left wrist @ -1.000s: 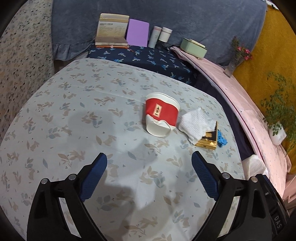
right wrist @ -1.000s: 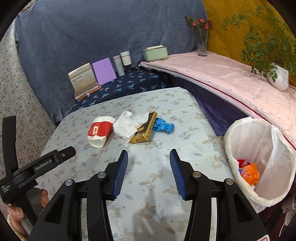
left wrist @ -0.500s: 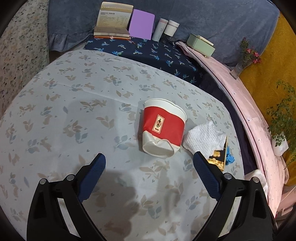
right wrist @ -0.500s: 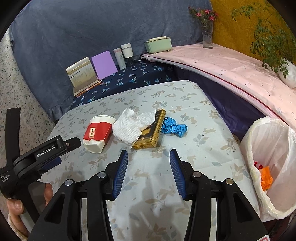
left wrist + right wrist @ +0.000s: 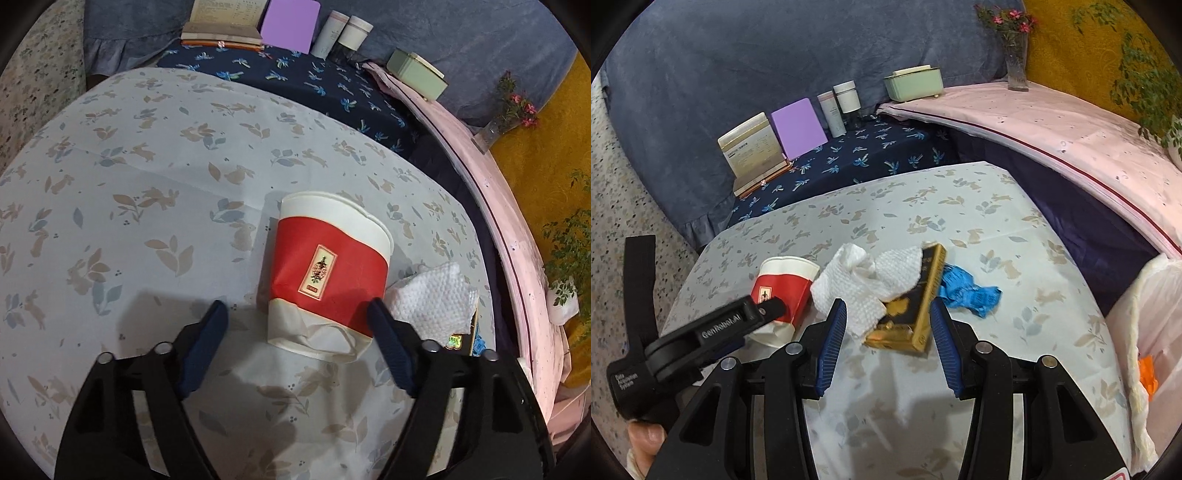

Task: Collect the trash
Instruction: 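Grasp the paper cup with the left tool while the right tool grasps the white tissue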

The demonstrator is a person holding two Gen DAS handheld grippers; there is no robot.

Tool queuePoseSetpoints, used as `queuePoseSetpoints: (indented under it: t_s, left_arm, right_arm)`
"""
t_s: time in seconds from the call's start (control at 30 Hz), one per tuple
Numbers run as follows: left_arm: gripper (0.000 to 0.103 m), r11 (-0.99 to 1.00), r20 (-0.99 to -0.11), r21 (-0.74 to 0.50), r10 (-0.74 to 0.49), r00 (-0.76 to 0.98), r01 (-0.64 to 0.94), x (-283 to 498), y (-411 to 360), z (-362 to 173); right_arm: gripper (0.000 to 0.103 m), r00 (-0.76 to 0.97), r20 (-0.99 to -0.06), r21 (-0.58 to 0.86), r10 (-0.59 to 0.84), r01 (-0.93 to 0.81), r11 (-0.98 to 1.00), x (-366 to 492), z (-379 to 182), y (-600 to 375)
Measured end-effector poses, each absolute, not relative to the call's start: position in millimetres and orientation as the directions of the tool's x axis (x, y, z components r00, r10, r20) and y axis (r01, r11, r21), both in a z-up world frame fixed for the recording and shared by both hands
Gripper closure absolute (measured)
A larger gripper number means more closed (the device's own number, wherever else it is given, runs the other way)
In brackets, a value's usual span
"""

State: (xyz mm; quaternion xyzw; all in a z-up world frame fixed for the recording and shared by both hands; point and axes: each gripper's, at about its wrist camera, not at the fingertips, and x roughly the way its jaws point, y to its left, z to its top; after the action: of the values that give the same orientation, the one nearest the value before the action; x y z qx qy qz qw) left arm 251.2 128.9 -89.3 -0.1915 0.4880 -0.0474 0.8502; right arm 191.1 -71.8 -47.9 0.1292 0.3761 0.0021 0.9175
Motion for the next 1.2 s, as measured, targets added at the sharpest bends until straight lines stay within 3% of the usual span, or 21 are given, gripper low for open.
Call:
queuePoseSetpoints:
  t_s: [0.13, 0.17, 0.3, 0.37, 0.43, 0.5, 1.2]
  left_arm:
    - [0.053, 0.925, -0.808, -0.371, -0.277, 0.521, -0.085, 254, 128, -90]
    - [0.063, 0.923, -0.806, -0.377, -0.287, 0.517, -0.076, 254, 128, -90]
    - [0.063, 0.926, -0.802, -0.373, -0.291, 0.521, -0.057, 252, 127, -89]
    - [0.063, 0.928, -0.801, -0.370, -0.290, 0.524, -0.051, 251, 127, -89]
    - [0.063, 0.930, -0.800, -0.364, -0.285, 0.528, -0.048, 250, 127, -88]
    - [0.063, 0.934, -0.799, -0.355, -0.281, 0.532, -0.041, 247, 126, -86]
    - [0.063, 0.936, -0.757, -0.347, -0.317, 0.572, 0.059, 170, 103, -36]
  right_arm:
    - [0.057, 0.712, -0.694, 0.228, 0.112, 0.069, 0.971, 210, -53, -61]
    - [0.057, 0.707, -0.697, 0.225, 0.117, 0.062, 0.972, 216, -55, -58]
    - [0.058, 0.690, -0.713, 0.216, 0.124, 0.047, 0.975, 232, -65, -50]
    - [0.065, 0.677, -0.725, 0.216, 0.130, 0.044, 0.976, 239, -71, -47]
    - [0.084, 0.661, -0.737, 0.222, 0.141, 0.040, 0.974, 242, -76, -45]
    - [0.095, 0.654, -0.742, 0.226, 0.149, 0.035, 0.974, 241, -79, -44]
    - [0.098, 0.741, -0.660, 0.252, 0.124, 0.063, 0.966, 143, -24, -66]
